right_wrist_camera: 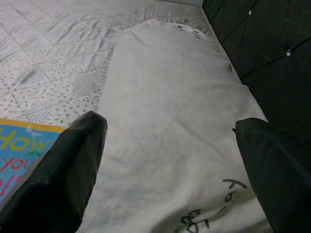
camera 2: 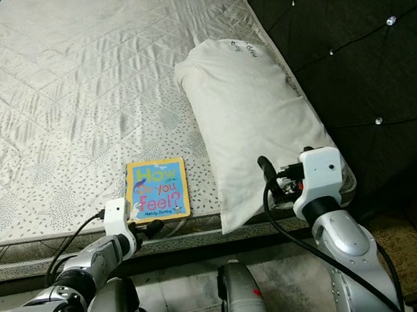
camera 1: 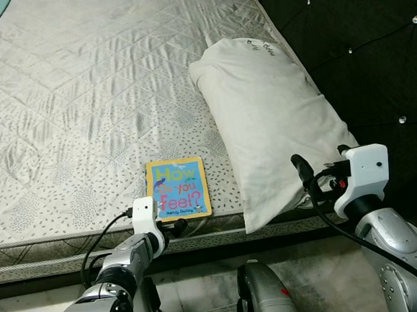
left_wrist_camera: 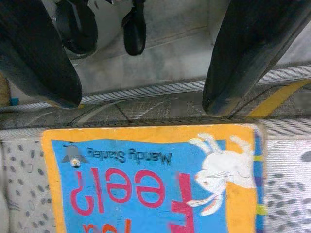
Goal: Clean up the room
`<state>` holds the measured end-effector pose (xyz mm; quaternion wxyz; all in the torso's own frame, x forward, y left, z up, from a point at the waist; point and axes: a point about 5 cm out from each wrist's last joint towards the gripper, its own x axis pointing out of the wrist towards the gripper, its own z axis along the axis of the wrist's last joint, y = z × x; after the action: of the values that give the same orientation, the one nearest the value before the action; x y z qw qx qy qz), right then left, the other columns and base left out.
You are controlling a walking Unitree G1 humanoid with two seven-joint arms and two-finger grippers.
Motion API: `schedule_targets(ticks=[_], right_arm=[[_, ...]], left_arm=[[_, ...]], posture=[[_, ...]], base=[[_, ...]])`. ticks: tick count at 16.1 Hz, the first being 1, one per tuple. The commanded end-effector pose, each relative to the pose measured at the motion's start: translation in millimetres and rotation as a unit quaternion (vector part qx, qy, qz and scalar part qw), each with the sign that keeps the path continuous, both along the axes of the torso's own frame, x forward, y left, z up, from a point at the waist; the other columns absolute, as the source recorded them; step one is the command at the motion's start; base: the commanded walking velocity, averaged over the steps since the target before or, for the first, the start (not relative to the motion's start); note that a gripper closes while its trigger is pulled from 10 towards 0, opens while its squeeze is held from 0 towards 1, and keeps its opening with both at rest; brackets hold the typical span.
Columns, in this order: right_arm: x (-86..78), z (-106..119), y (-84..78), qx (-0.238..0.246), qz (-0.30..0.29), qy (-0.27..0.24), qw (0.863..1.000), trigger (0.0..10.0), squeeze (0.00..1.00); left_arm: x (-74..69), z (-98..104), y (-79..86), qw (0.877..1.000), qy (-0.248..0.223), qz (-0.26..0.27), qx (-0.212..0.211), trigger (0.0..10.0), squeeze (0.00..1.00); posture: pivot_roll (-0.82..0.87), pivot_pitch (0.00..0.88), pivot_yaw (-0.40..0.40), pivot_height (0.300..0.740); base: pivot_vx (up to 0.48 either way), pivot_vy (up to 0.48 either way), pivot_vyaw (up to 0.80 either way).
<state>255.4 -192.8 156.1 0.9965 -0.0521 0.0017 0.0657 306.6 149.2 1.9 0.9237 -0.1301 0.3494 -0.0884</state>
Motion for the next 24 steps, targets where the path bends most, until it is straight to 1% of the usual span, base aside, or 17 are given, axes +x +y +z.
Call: schedule_targets(ticks=[1, 3, 5, 6, 7, 8, 10, 12, 24], right_arm=[[-4.0, 2.0, -4.2, -0.001, -0.003, 0.002, 1.0, 10.0, 0.0], [-7.2, 1.8, -3.1, 0.015, 0.003, 0.01, 1.0, 10.0, 0.0], [-10.2, 1.0, -1.8, 0.012, 0.009, 0.014, 1.0, 10.0, 0.0], [-11.5, -0.1, -1.0, 0.019, 0.009, 0.018, 1.0, 10.0, 0.0], [-12.5, -0.2, -0.3, 0.02, 0.011, 0.018, 1.0, 10.0, 0.0], [-13.0, -0.4, -0.5, 0.013, 0.012, 0.022, 1.0, 10.0, 0.0], [-12.8, -0.3, -1.3, 0.017, 0.012, 0.022, 1.0, 10.0, 0.0], [-12.4, 0.4, -2.0, 0.016, 0.011, 0.021, 1.0, 10.0, 0.0], [-12.7, 1.0, -2.0, 0.015, 0.012, 0.021, 1.0, 10.0, 0.0]], left_arm=[[0.7, 0.2, 3.0, 1.0, 0.001, 0.005, 0.012, 10.0, 1.0], [2.5, 1.9, 6.6, 1.0, -0.002, 0.011, 0.017, 10.0, 1.0], [3.4, 2.9, 7.7, 1.0, -0.004, 0.017, 0.017, 10.0, 1.0], [3.8, 3.1, 7.6, 1.0, -0.005, 0.018, 0.017, 10.0, 0.99], [4.2, 3.6, 7.5, 1.0, -0.007, 0.02, 0.017, 10.0, 0.96], [4.9, 4.2, 7.6, 1.0, -0.01, 0.022, 0.017, 10.0, 0.93], [5.3, 4.7, 7.6, 1.0, -0.011, 0.023, 0.017, 10.0, 0.75], [5.3, 4.6, 7.2, 1.0, -0.009, 0.023, 0.015, 10.0, 0.65], [5.7, 4.9, 5.8, 1.0, -0.009, 0.021, 0.013, 10.0, 0.64]], posture=[[-0.37, 0.198, -0.05, 0.629], [-0.38, 0.206, -0.052, 0.629], [-0.38, 0.212, -0.052, 0.629], [-0.38, 0.214, -0.053, 0.624], [-0.38, 0.217, -0.053, 0.609], [-0.38, 0.218, -0.054, 0.604], [-0.38, 0.22, -0.054, 0.604], [-0.38, 0.22, -0.054, 0.604], [-0.39, 0.223, -0.056, 0.604]], base=[[0.0, 0.0, 0.0], [0.0, 0.0, 0.0], [0.0, 0.0, 0.0], [0.0, 0.0, 0.0], [0.0, 0.0, 0.0], [0.0, 0.0, 0.0], [0.0, 0.0, 0.0], [0.0, 0.0, 0.0], [0.0, 0.0, 0.0]])
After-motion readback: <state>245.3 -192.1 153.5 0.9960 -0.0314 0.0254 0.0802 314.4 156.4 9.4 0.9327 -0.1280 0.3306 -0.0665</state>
